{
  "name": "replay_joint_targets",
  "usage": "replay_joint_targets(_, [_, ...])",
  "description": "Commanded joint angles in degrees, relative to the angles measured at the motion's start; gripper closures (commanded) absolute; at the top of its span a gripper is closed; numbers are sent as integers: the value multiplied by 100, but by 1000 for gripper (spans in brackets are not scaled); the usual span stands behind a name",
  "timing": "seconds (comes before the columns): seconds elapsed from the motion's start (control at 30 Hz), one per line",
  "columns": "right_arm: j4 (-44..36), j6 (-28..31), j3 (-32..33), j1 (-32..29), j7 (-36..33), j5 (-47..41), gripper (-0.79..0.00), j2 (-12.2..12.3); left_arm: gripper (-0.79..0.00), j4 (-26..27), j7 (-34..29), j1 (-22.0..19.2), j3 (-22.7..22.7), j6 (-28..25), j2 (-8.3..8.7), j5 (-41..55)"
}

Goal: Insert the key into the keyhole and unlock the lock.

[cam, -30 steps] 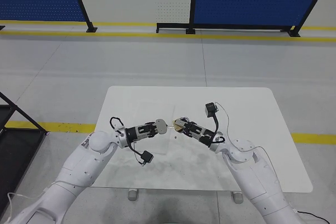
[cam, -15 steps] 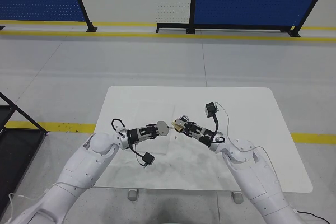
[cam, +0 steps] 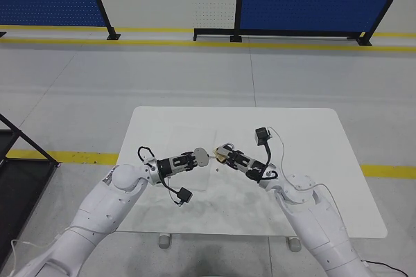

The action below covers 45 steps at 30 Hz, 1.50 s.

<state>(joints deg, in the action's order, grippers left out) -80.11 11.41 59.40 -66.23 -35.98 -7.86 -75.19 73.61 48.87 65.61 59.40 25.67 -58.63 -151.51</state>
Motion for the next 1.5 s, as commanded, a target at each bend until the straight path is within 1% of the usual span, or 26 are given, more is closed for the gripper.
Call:
replay_joint_targets(0.0, [-16,-5,3,-11,45,16,0,0,0,3,-12,3,-2,-2,-4,-2])
replay_joint_targets(0.67, [-54,-94,-47,-36,375,48,0,-32,0,13,-164,56,10,88,-35,-52])
replay_joint_targets(0.83, [-10,-74,-19,-38,437,12,0,-36,0,88,-171,136,91,157,-17,-54])
replay_joint_targets(1.07, [58,-23,32,-69,624,-73,0,-48,0,291,-210,350,272,271,30,-50])
replay_joint_targets(1.17, [77,-43,35,-70,650,-99,0,-53,0,391,-217,372,322,112,55,-258])
replay_joint_targets(1.47, [77,-43,35,-70,650,-99,0,-53,0,391,-217,372,322,112,55,-258])
